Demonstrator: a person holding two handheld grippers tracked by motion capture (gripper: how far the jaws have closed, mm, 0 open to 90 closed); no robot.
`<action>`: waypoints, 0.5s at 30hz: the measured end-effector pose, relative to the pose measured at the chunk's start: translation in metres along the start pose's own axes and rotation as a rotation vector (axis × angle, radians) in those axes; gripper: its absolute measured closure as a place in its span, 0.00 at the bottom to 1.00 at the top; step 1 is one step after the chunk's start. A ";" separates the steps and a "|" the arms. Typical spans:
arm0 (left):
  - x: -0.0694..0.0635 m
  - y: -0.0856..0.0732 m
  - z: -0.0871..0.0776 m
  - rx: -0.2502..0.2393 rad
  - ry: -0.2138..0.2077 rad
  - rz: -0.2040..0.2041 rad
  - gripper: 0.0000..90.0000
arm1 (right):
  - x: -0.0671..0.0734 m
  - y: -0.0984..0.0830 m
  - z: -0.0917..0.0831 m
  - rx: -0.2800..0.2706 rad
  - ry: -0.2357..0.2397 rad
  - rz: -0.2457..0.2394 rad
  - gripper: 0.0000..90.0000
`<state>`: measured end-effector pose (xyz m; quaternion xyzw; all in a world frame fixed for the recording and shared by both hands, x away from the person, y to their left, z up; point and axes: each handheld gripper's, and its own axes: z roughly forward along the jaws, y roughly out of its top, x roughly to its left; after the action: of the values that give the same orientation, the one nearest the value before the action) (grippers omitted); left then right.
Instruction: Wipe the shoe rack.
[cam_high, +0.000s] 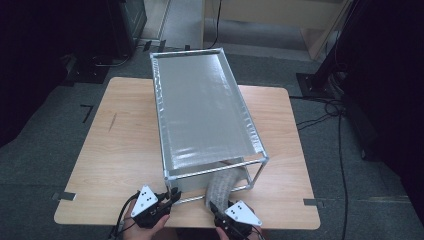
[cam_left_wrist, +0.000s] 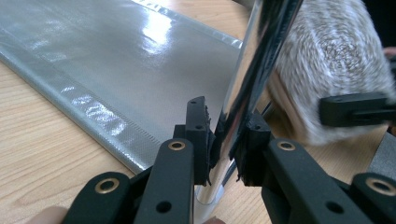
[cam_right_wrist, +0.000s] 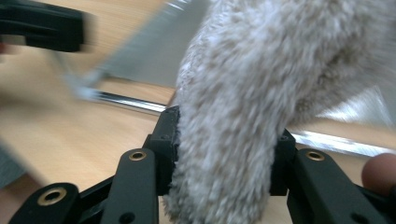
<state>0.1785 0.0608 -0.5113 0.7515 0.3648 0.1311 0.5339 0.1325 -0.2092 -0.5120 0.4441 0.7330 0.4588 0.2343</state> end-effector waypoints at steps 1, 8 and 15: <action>0.000 0.000 0.000 0.000 0.000 0.000 0.87 | 0.003 0.003 -0.001 -0.010 0.009 -0.027 0.65; 0.000 0.000 0.000 0.000 -0.005 -0.002 0.87 | -0.028 0.012 -0.008 -0.033 -0.155 0.046 0.65; 0.004 0.003 -0.003 -0.021 -0.035 -0.014 0.78 | -0.069 0.017 -0.036 -0.110 -0.327 0.167 0.65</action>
<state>0.1809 0.0656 -0.5082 0.7457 0.3590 0.1179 0.5488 0.1473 -0.2824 -0.4850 0.5584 0.6196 0.4378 0.3355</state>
